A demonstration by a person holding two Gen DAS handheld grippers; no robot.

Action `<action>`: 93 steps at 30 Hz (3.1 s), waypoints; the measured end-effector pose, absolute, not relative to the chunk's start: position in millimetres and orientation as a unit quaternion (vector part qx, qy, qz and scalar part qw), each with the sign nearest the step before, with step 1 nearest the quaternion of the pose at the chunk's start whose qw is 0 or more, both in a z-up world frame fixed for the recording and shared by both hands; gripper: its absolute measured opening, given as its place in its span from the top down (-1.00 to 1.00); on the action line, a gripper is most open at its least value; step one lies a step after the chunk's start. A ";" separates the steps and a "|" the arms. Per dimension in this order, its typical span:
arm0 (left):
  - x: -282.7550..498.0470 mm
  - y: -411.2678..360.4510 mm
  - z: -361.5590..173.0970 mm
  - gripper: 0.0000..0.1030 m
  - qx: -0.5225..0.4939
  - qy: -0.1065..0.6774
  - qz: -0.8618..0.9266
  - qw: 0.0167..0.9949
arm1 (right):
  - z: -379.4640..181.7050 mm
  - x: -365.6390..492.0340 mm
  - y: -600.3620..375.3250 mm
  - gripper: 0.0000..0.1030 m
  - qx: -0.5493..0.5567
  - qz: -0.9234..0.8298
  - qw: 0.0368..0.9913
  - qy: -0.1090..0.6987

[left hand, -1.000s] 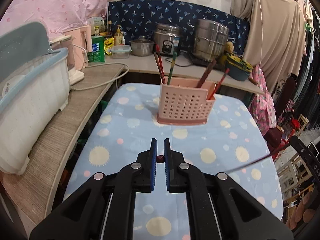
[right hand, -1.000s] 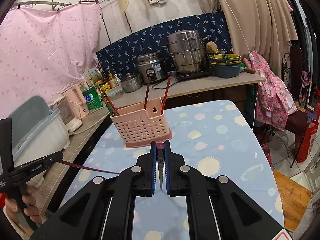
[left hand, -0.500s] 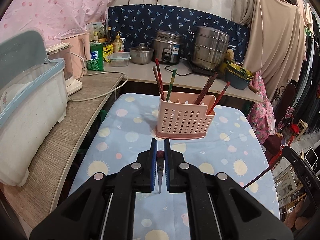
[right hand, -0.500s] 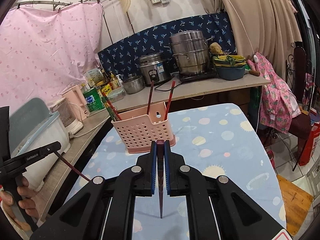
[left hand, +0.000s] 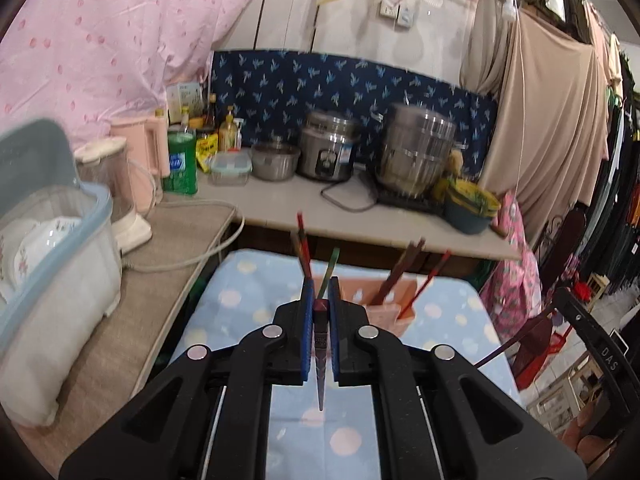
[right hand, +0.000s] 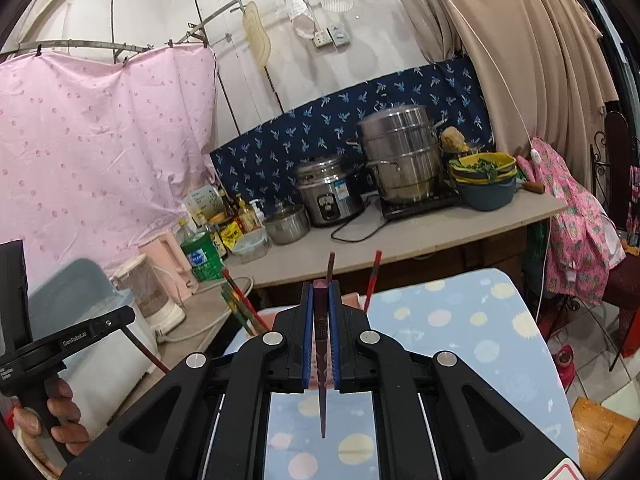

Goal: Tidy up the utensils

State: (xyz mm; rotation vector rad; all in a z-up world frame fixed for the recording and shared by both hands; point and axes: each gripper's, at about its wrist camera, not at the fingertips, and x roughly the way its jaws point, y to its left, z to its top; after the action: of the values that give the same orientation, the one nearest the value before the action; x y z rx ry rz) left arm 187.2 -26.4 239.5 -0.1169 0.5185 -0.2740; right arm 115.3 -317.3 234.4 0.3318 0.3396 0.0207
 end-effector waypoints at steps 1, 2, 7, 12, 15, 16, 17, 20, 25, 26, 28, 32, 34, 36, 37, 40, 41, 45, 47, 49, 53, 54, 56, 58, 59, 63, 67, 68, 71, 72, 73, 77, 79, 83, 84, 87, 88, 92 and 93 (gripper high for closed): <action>192.3 -28.2 247.1 0.87 -0.059 0.246 -0.134 0.958 | 242.5 124.0 -317.3 0.87 0.165 0.012 0.973 0.160; 196.9 -29.6 253.2 0.87 -0.062 0.240 -0.133 0.960 | 249.8 131.3 -317.4 0.87 0.165 0.013 0.974 0.153; 222.1 -37.7 284.4 0.87 -0.076 0.204 -0.136 0.966 | 279.4 172.0 -319.5 0.87 0.176 0.021 0.976 0.123; 245.5 -48.8 304.5 0.87 -0.082 0.172 -0.136 0.972 | 296.9 210.0 -317.7 0.87 0.178 0.021 0.978 0.106; 259.7 -57.0 306.2 0.87 -0.077 0.165 -0.133 0.974 | 295.2 228.5 -315.7 0.87 0.178 0.021 0.978 0.108; 264.1 -58.7 304.4 0.87 -0.076 0.167 -0.132 0.974 | 292.4 234.9 -314.7 0.87 0.176 0.021 0.978 0.112; 270.5 -61.3 300.8 0.87 -0.073 0.171 -0.131 0.974 | 288.1 240.4 -313.9 0.87 0.174 0.020 0.977 0.117; 285.3 -64.8 283.1 0.87 -0.069 0.187 -0.127 0.972 | 270.5 257.4 -311.8 0.87 0.170 0.022 0.975 0.140; 302.5 -64.8 249.2 0.87 -0.066 0.217 -0.121 0.966 | 233.1 276.5 -308.8 0.87 0.168 0.023 0.969 0.181; 305.6 -64.3 242.9 0.87 -0.066 0.223 -0.120 0.965 | 227.5 279.5 -307.7 0.87 0.167 0.022 0.968 0.188; 310.4 -62.8 235.2 0.87 -0.067 0.230 -0.117 0.964 | 216.7 284.8 -306.0 0.87 0.164 0.021 0.966 0.200; 311.4 -56.1 239.7 0.87 -0.079 0.231 -0.123 0.962 | 207.7 289.2 -305.7 0.87 0.163 0.020 0.964 0.209; 309.3 -54.4 250.2 0.87 -0.083 0.221 -0.127 0.963 | 208.4 289.3 -306.1 0.87 0.163 0.020 0.965 0.205; 305.9 -53.2 264.3 0.87 -0.087 0.206 -0.133 0.966 | 210.9 289.4 -306.5 0.87 0.162 0.021 0.966 0.201; 304.5 -52.9 270.2 0.87 -0.087 0.199 -0.133 0.967 | 212.2 289.8 -306.4 0.87 0.161 0.022 0.966 0.199; 304.6 -54.2 284.4 0.87 -0.089 0.184 -0.135 0.970 | 215.1 289.9 -306.3 0.87 0.161 0.023 0.967 0.195; 305.4 -54.4 288.2 0.87 -0.090 0.179 -0.133 0.971 | 216.3 290.7 -306.8 0.87 0.161 0.023 0.967 0.195; 311.3 -56.2 297.9 0.87 -0.091 0.163 -0.125 0.974 | 218.4 292.4 -306.2 0.87 0.162 0.024 0.967 0.194; 315.9 -57.8 297.5 0.87 -0.085 0.162 -0.117 0.976 | 219.8 292.3 -305.4 0.87 0.160 0.024 0.968 0.193; 319.3 -59.9 294.5 0.87 -0.078 0.161 -0.109 0.978 | 220.2 293.9 -305.0 0.87 0.160 0.025 0.968 0.194; 327.2 -60.3 281.4 0.87 -0.081 0.176 -0.111 0.975 | 217.1 297.3 -304.5 0.87 0.160 0.026 0.967 0.198; 328.9 -61.0 276.6 0.87 -0.081 0.181 -0.113 0.974 | 215.4 298.2 -304.2 0.87 0.160 0.026 0.966 0.200; 332.4 -61.8 266.7 0.87 -0.081 0.192 -0.113 0.972 | 209.9 299.7 -303.9 0.87 0.161 0.026 0.965 0.205; 334.8 -62.8 257.9 0.87 -0.079 0.200 -0.112 0.970 | 204.5 301.7 -304.3 0.87 0.162 0.026 0.964 0.211; 336.2 -63.0 252.8 0.87 -0.079 0.206 -0.112 0.969 | 201.7 302.3 -304.3 0.86 0.162 0.025 0.963 0.214; 339.6 -64.4 238.1 0.87 -0.077 0.221 -0.110 0.966 | 193.4 303.6 -304.4 0.85 0.162 0.025 0.961 0.222; 338.7 -63.9 227.2 0.74 -0.079 0.227 -0.108 0.965 | 189.1 301.9 -303.6 0.77 0.159 0.022 0.960 0.228; 337.8 -62.9 224.8 0.65 -0.079 0.230 -0.105 0.964 | 189.8 299.7 -303.1 0.75 0.157 0.020 0.961 0.227; 332.6 -59.3 220.8 0.29 -0.082 0.233 -0.099 0.964 | 191.7 292.9 -302.3 0.60 0.152 0.018 0.963 0.224; 329.8 -58.8 220.1 0.28 -0.081 0.232 -0.099 0.964 | 192.8 290.2 -302.0 0.55 0.150 0.017 0.963 0.222; 327.2 -58.5 219.6 0.27 -0.078 0.232 -0.098 0.965 | 194.2 286.7 -301.5 0.53 0.148 0.017 0.964 0.220; 313.8 -57.5 217.5 0.24 -0.065 0.238 -0.090 0.965 | 198.8 271.8 -299.6 0.36 0.144 0.018 0.965 0.217; 304.3 -56.1 215.9 0.06 -0.062 0.238 -0.088 0.965 | 200.0 263.1 -298.6 0.31 0.143 0.017 0.966 0.215; 284.5 -55.7 209.8 -0.01 -0.043 0.242 -0.080 0.966 | 198.4 243.6 -294.1 0.16 0.139 0.016 0.966 0.218; 279.9 -55.4 207.5 -0.03 -0.039 0.245 -0.079 0.965 | 197.0 238.3 -292.7 0.16 0.138 0.018 0.965 0.222; 264.6 -53.1 199.0 -0.15 -0.033 0.255 -0.073 0.964 | 194.0 221.7 -287.2 0.11 0.127 0.017 0.965 0.228; 258.7 -52.2 195.7 -0.17 -0.031 0.258 -0.070 0.963 | 193.4 216.7 -285.5 0.07 0.124 0.017 0.965 0.228; 238.9 -51.6 186.0 -0.18 -0.019 0.268 -0.067 0.961 | 191.7 194.4 -279.8 -0.08 0.118 0.017 0.966 0.228; 234.3 -51.5 184.6 -0.20 -0.016 0.269 -0.066 0.961 | 191.2 188.8 -278.1 -0.12 0.116 0.018 0.967 0.228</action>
State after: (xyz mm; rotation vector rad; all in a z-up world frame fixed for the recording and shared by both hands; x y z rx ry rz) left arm 234.3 -51.5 184.6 -0.0330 0.5443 -0.1336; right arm 188.8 -278.1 191.2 0.2349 0.4615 0.0358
